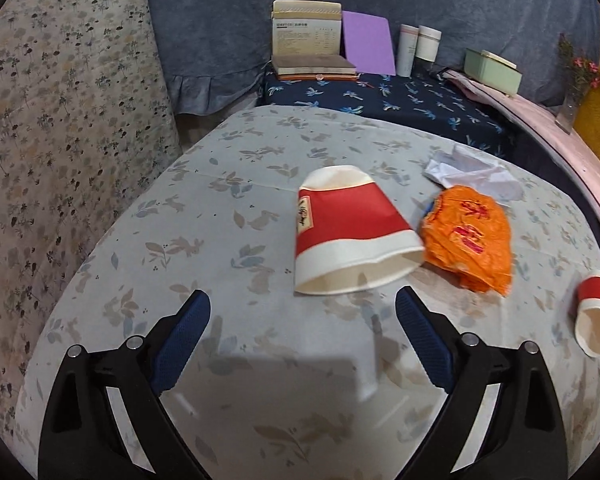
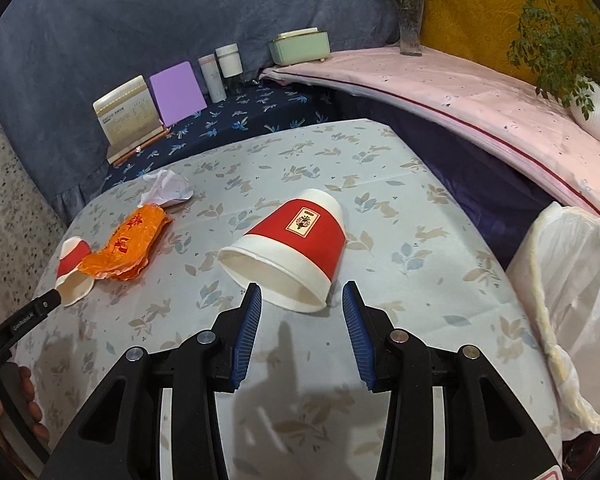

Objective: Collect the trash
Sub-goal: 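Move both open tools back to the table toward the paper cups, then grasp a red-and-white paper cup with the left tool while the right tool grasps another cup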

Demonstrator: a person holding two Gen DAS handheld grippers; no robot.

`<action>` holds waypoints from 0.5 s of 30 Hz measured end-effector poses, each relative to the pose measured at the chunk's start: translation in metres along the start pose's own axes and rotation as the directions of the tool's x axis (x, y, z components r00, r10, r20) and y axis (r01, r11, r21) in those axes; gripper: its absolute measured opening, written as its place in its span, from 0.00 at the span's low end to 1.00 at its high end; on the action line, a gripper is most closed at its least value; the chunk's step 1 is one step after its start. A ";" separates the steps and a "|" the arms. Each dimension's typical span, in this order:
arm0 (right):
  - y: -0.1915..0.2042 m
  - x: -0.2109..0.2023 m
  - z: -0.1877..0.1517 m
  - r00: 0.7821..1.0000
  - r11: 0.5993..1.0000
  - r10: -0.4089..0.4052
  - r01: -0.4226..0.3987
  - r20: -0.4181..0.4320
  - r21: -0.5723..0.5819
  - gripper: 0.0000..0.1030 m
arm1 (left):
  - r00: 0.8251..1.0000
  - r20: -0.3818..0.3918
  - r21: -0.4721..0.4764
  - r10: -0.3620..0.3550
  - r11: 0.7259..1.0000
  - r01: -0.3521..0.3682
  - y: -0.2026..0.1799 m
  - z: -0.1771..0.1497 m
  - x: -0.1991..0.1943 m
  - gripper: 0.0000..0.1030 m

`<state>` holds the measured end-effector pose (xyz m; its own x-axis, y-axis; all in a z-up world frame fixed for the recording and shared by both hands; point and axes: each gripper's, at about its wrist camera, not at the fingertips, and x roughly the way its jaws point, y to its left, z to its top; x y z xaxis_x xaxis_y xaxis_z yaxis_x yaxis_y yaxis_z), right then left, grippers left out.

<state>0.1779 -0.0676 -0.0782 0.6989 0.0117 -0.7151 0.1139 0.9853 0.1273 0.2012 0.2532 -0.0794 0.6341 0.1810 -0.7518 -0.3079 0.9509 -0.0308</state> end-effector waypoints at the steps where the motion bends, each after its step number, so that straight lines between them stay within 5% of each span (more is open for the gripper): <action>1: 0.002 0.005 0.001 1.000 1.000 -0.003 0.003 -0.005 -0.001 0.40 | 1.000 -0.003 0.001 0.003 1.000 -0.003 0.001 0.001 0.004 0.87; 9: 0.006 0.032 0.011 0.999 1.000 -0.028 0.028 -0.020 -0.010 0.40 | 1.000 0.007 -0.003 0.002 1.000 -0.002 0.001 0.011 0.023 0.83; 15: 0.005 0.045 0.017 0.999 0.999 -0.043 0.043 -0.028 -0.005 0.40 | 1.000 -0.008 -0.007 -0.016 1.000 0.016 0.001 0.015 0.035 0.60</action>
<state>0.2222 -0.0647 -0.0978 0.6734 -0.0259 -0.7388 0.1402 0.9857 0.0932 0.2333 0.2640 -0.0958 0.6332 0.1633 -0.7566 -0.3026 0.9519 -0.0478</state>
